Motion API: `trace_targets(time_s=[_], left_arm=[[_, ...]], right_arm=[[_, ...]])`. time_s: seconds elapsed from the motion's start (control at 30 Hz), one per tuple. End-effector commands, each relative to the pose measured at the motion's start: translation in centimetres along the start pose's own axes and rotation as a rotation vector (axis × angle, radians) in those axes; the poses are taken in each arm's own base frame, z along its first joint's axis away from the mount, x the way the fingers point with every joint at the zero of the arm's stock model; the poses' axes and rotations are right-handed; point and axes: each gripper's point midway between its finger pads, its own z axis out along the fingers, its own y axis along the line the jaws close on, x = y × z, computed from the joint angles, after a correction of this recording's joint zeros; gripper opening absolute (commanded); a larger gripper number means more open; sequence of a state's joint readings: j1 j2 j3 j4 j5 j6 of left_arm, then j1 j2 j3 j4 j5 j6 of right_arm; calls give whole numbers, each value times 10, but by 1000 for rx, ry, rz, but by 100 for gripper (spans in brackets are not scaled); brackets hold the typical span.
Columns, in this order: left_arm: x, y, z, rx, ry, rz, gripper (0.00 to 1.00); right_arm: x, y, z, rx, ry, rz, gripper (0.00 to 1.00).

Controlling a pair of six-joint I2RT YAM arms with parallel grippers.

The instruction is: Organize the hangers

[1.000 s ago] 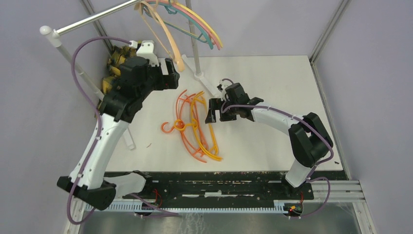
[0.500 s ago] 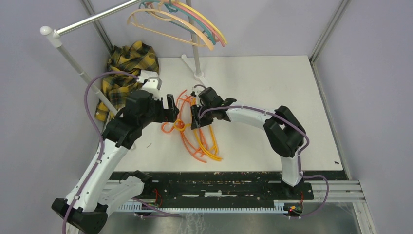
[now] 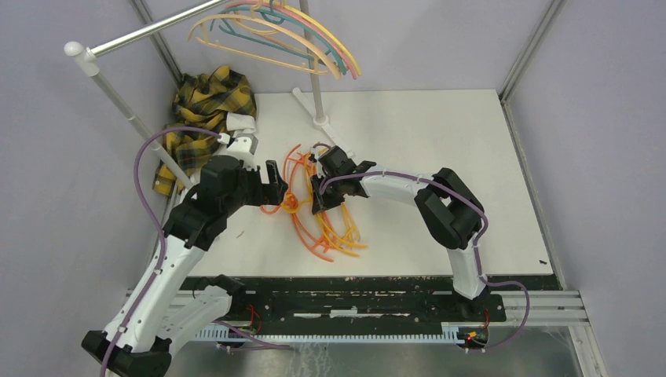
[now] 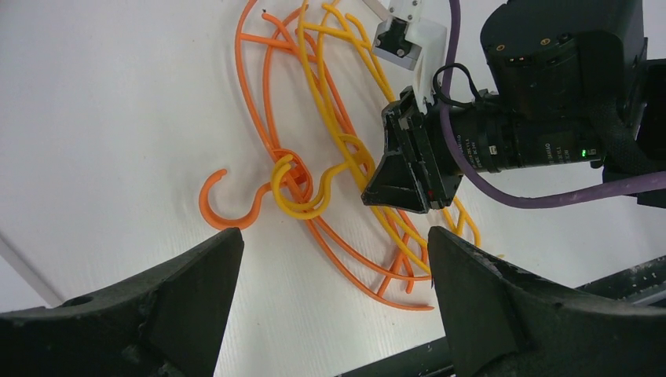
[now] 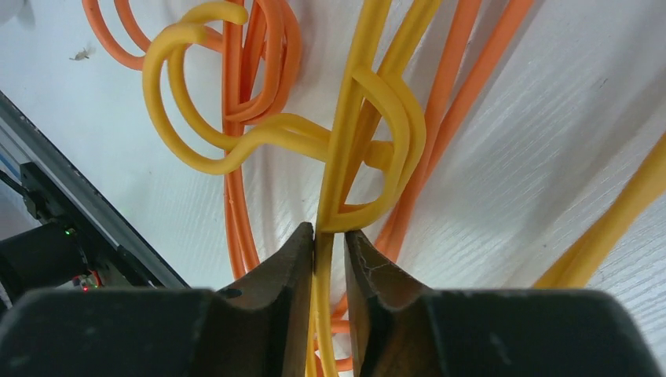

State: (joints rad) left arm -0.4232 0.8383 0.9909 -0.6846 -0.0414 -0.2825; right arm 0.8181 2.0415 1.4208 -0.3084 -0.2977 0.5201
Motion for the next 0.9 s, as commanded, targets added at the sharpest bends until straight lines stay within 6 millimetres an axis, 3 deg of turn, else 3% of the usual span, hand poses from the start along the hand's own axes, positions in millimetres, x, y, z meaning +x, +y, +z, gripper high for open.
trace_targets(time_s=[0.0, 0.17, 0.37, 0.5, 0.57, 0.67, 0.87], left_arm=[[-15, -12, -9, 56, -68, -42, 93], [-22, -22, -22, 114, -93, -39, 92], [-19, -45, -36, 262, -114, -25, 89], [-11, -54, -40, 326, -110, -23, 88], [-8, -52, -42, 322, -109, -26, 88], [-7, -51, -46, 316, -113, -33, 88], [-5, -47, -48, 298, -113, -39, 88]], right_arm=[[-13, 10, -9, -14, -51, -14, 22], [-35, 31, -43, -54, -143, -29, 16], [-73, 79, -87, -243, -297, 46, 16], [-99, 102, -102, -374, -385, 126, 20], [-110, 108, -101, -406, -403, 150, 30], [-107, 100, -75, -387, -350, 174, 41], [-94, 82, -36, -369, -297, 224, 40]])
